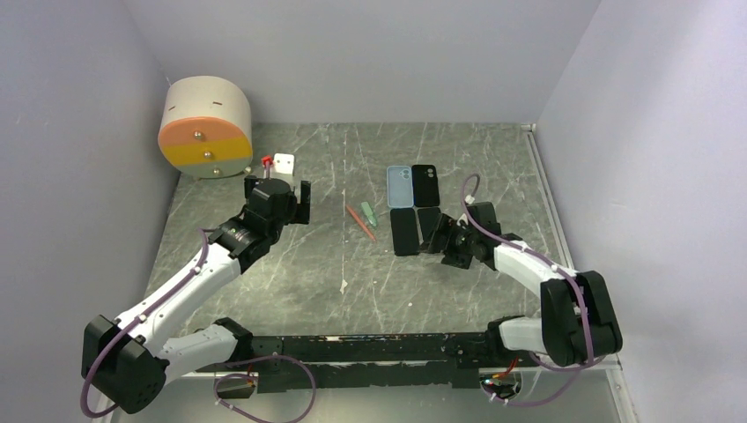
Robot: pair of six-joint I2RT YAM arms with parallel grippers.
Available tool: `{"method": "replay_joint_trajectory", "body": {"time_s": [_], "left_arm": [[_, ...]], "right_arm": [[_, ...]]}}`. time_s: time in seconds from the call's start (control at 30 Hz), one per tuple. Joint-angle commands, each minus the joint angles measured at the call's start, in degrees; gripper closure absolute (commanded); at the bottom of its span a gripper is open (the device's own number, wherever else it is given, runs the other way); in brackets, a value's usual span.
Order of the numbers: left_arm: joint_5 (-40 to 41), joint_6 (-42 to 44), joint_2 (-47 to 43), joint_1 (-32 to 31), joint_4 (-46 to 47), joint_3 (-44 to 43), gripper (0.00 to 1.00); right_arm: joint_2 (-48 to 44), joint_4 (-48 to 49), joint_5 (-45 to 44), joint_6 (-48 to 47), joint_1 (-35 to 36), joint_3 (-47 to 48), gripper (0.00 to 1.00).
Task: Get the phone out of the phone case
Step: Adjust the phone at the center of the board.
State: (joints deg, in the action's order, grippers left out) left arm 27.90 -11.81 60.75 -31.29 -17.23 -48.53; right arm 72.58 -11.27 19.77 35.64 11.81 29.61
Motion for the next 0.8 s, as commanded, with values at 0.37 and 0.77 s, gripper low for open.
{"method": "replay_joint_trajectory", "body": {"time_s": [0.37, 0.77], "left_arm": [[2.0, -1.1, -1.4, 0.4, 0.9, -1.0, 0.05], [3.6, -1.6, -3.7, 0.6, 0.0, -1.2, 0.05]], "right_arm": [[7.3, 8.5, -2.1, 1.0, 5.5, 4.9, 0.12], [-4.3, -1.9, -8.4, -5.3, 6.0, 8.5, 0.09]]}}
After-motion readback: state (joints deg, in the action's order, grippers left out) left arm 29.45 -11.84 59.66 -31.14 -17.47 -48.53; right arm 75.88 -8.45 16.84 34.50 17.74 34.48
